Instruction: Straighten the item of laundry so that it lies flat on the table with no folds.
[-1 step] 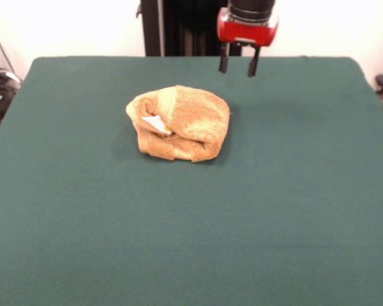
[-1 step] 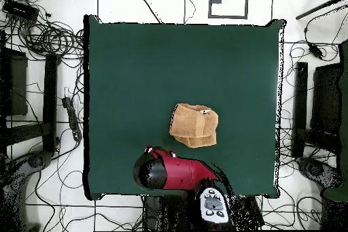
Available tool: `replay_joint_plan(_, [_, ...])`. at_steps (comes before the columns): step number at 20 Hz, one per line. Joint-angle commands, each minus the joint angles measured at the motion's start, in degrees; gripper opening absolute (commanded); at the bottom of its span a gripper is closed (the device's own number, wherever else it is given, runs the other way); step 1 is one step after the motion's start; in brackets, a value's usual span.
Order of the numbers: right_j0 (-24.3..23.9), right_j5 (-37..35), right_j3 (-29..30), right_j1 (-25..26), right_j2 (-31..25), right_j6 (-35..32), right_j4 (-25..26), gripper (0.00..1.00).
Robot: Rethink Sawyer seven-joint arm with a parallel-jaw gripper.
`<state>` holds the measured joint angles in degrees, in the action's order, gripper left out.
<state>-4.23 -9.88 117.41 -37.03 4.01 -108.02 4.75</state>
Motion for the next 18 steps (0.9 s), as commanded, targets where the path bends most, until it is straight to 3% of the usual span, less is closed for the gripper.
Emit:
replay_joint_plan(1, [-1.4,-7.4,-5.4,0.4,-4.0,-1.8,1.1,1.0])
replay_joint_plan(18, [-3.6,-10.4,-8.0,0.7,-4.8,-0.1,3.0,1.0])
